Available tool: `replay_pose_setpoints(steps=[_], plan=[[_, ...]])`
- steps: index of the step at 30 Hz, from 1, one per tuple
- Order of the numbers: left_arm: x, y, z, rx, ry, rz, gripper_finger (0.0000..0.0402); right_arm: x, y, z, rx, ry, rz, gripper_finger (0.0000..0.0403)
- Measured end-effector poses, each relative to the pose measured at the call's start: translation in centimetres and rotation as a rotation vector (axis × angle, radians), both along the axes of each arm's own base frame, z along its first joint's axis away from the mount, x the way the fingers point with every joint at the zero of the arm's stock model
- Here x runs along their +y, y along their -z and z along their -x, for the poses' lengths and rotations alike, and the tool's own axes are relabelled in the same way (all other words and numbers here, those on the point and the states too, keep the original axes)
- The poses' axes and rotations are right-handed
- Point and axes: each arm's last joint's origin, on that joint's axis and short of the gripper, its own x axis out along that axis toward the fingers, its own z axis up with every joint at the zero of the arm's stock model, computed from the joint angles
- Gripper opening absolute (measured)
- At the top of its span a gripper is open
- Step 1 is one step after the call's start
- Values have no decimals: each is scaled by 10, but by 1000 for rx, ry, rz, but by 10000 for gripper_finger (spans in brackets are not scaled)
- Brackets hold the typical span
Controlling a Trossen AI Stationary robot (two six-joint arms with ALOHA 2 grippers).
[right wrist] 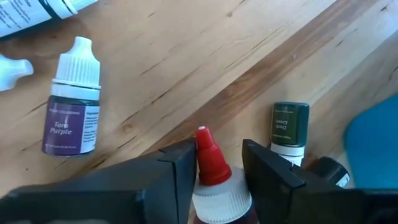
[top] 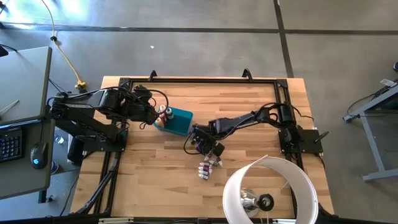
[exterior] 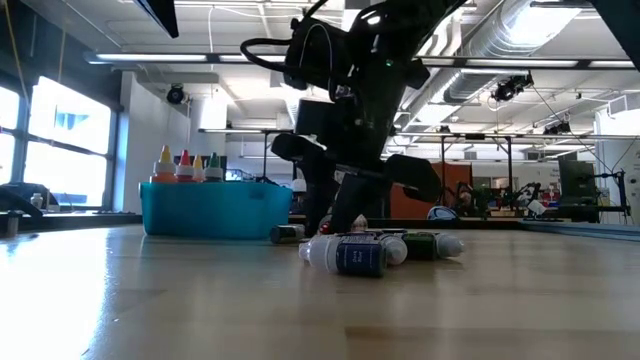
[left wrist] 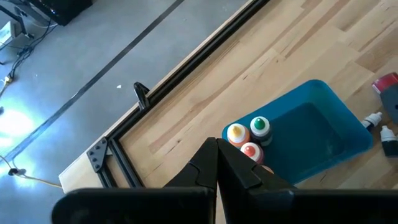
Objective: Pick & Place food coloring
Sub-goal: Put the large red food coloring bottle into the blue bin
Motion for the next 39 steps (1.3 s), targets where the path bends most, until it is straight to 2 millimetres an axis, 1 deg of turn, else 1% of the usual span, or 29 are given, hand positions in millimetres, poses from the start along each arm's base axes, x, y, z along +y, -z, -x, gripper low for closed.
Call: replay_pose_setpoints(steps=[4,8,11,15,21,24,28,34,39], plan=[[0,0,0,0,0,0,0,3,0,0,-1,-1,21,142],[0,0,0,0,0,0,0,5,0,0,-2,-10,58,167],[0,0,0,0,0,0,0,5,1,1,8,0,56,185],[0,0,0,0,1,1,0,8,2,3,33,7,68,198],[0,0,0,0,0,1,0,19,2,6,52,21,210,195],[0,0,0,0,1,1,0,19,3,7,62,30,253,193],[0,0,0,0,1,1,0,18,3,10,89,25,269,192],[0,0,0,0,0,1,0,16,4,12,118,-50,322,181],[0,0,0,0,1,1,0,13,4,9,100,-112,288,166]])
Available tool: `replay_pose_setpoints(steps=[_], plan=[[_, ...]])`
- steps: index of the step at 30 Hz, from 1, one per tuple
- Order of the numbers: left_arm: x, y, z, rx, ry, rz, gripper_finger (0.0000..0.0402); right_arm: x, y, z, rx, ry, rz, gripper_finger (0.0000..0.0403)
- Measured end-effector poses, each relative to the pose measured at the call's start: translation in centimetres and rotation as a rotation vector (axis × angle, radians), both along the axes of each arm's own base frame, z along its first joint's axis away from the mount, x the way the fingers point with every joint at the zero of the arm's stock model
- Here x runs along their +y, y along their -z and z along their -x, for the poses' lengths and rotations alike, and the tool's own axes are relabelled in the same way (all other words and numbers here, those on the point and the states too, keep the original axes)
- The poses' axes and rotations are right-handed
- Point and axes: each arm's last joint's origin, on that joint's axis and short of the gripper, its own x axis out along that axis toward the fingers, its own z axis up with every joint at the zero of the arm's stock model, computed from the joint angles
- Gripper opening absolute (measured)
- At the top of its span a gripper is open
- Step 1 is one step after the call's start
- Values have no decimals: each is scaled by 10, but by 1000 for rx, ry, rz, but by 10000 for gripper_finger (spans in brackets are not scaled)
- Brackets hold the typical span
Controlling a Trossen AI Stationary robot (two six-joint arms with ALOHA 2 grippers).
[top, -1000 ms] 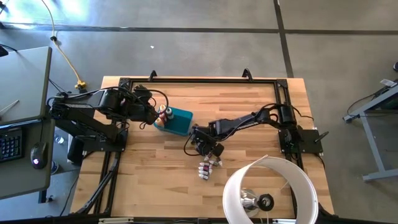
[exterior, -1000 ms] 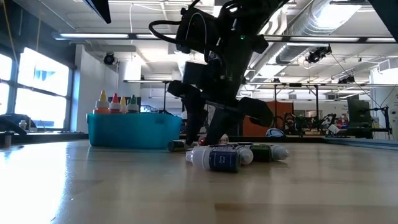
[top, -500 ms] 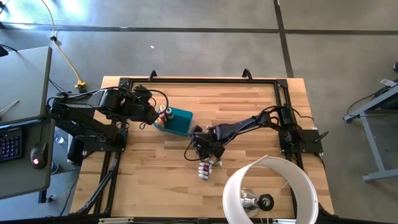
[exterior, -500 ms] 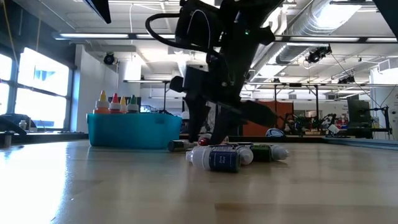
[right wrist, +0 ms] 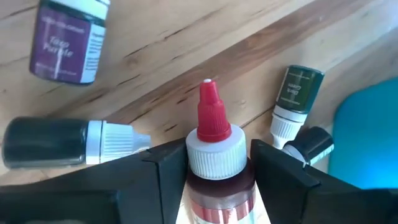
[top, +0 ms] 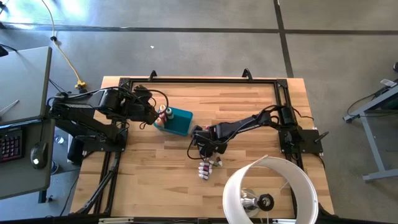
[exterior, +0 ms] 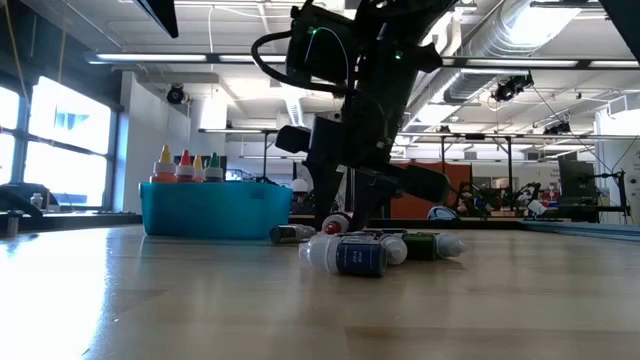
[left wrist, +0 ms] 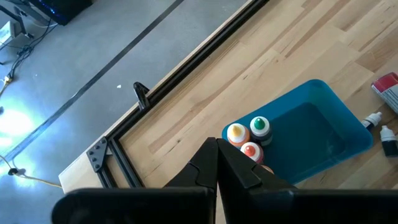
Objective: Pick & Place food coloring
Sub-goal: Put the large red food coloring bottle into the blue bin
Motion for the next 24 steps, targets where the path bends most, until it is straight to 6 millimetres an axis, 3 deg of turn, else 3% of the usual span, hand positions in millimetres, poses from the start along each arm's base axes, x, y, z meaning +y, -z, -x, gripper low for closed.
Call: replay_pose_setpoints(steps=[8,16,19,24], plan=[[0,0,0,-1,-1,0,0,1,0,-1,-13,-8,-19,142],[0,0,0,-1,-1,0,0,17,-10,-6,-103,30,65,136],[0,0,0,0,0,0,0,19,-30,-5,-182,85,32,136],[0,0,0,-1,0,0,0,20,-83,3,-354,190,-54,136]])
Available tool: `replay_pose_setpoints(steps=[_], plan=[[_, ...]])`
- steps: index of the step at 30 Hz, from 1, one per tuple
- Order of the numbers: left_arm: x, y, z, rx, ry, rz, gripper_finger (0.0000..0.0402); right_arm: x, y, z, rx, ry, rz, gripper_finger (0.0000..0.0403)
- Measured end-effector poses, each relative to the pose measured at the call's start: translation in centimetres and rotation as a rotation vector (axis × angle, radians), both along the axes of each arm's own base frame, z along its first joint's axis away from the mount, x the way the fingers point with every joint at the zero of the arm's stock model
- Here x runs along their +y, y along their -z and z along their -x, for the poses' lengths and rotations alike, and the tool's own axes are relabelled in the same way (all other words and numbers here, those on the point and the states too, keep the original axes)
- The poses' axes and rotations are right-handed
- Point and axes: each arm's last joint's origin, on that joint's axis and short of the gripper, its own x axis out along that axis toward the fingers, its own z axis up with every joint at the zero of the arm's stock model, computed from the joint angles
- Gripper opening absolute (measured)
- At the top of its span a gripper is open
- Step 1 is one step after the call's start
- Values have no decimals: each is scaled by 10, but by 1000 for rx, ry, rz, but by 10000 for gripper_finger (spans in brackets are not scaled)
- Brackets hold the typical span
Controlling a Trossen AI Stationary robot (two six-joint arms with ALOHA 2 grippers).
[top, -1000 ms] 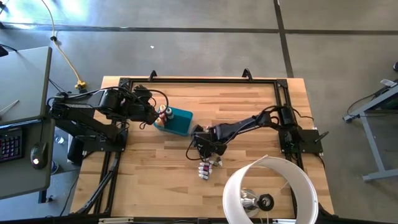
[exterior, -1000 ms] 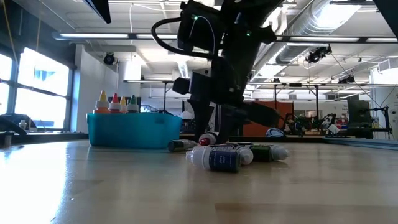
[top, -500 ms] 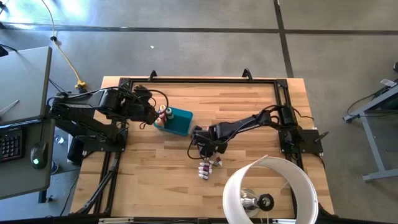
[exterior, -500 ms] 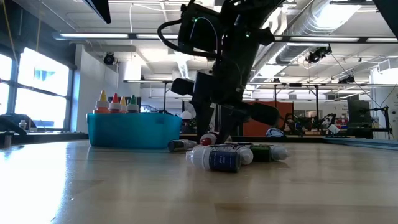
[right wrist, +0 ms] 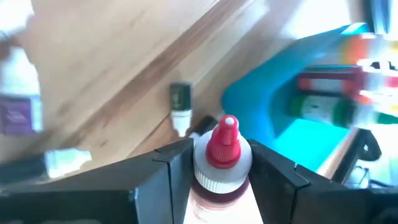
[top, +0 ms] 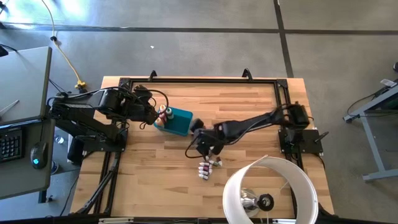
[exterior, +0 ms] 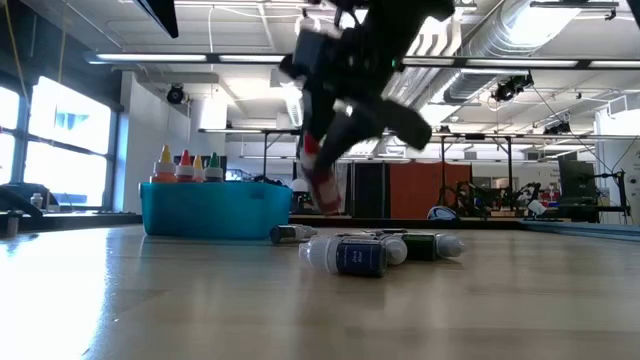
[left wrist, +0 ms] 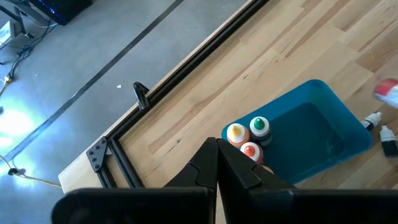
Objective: Pick & Place food coloring
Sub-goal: Put the large red food coloring bottle into the blue bin
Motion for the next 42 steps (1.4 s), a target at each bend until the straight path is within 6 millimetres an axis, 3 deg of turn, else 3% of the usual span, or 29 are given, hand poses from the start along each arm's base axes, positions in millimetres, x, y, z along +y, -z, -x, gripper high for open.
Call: replay_pose_setpoints(steps=[5,8,13,16,25,32,42], plan=[[0,0,0,-6,-3,1,0,-15,-54,1,-299,22,-320,136],[0,0,0,-7,-3,0,0,-28,-64,-6,-479,-43,-551,136],[0,0,-1,-8,-2,1,0,-54,-50,-13,-772,-55,-630,136],[0,0,-1,-9,-3,0,0,-70,-30,-17,-883,17,-668,137],[1,-1,0,-12,-11,-30,0,-96,17,-41,-915,291,-731,137],[1,-1,0,-10,-12,-41,0,-110,27,-52,-929,391,-849,137],[1,-1,0,-10,-15,-53,0,-113,47,-55,-889,427,-869,137]])
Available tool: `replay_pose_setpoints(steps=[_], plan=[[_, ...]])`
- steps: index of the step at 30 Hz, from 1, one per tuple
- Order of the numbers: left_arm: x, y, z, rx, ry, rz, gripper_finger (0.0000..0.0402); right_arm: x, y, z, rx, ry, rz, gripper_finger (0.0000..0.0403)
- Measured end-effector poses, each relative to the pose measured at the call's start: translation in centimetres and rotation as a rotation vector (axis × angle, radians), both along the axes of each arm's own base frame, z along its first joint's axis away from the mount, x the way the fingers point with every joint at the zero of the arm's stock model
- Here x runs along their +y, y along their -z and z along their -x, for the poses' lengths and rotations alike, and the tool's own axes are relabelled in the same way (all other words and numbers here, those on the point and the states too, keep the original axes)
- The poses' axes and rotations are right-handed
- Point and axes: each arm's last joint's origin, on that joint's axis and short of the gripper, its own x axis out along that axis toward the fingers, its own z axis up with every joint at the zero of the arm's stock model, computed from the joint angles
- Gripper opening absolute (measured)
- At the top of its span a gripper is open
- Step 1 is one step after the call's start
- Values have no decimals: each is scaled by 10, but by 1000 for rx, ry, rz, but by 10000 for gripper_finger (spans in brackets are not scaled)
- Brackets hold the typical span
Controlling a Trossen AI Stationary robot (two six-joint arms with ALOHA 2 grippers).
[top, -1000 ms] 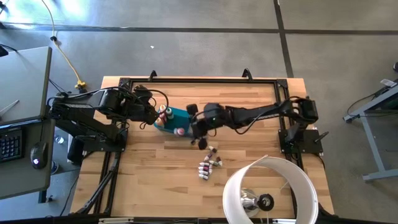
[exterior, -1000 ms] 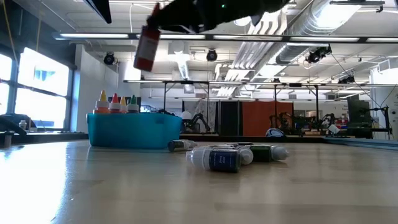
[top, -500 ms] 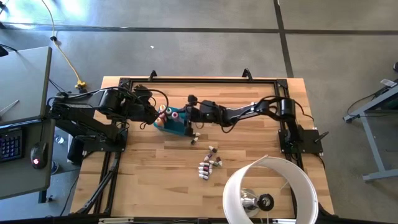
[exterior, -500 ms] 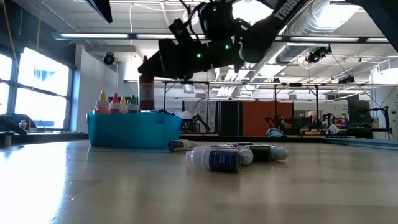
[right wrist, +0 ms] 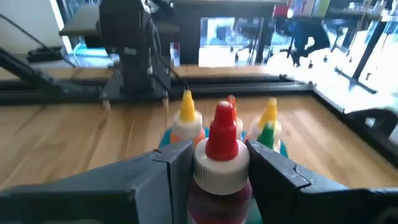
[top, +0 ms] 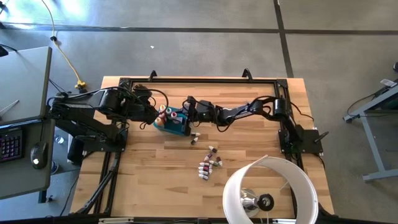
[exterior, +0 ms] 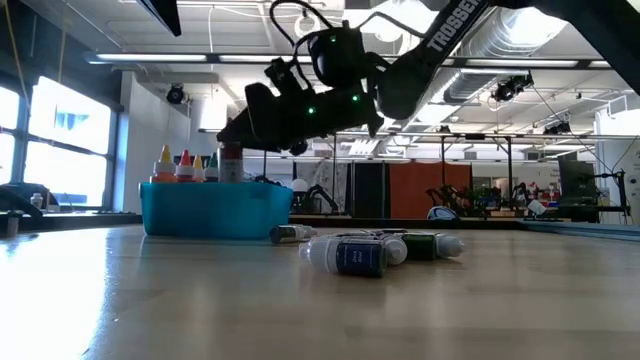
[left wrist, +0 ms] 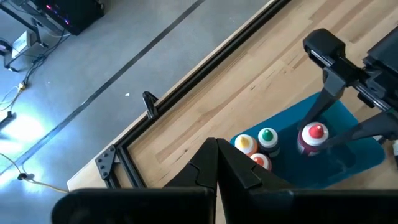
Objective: Pick & Place food coloring
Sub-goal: Put the large red food coloring bottle into the blue bin
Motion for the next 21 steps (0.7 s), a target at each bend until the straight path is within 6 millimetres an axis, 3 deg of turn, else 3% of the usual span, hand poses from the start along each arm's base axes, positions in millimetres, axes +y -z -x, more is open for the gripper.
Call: replay_pose_setpoints(steps=[7,21], plan=[[0,0,0,0,0,-1,0,0,11,-3,1,0,-36,137],[0,0,0,0,0,0,0,1,12,-4,-34,-40,-45,138]])
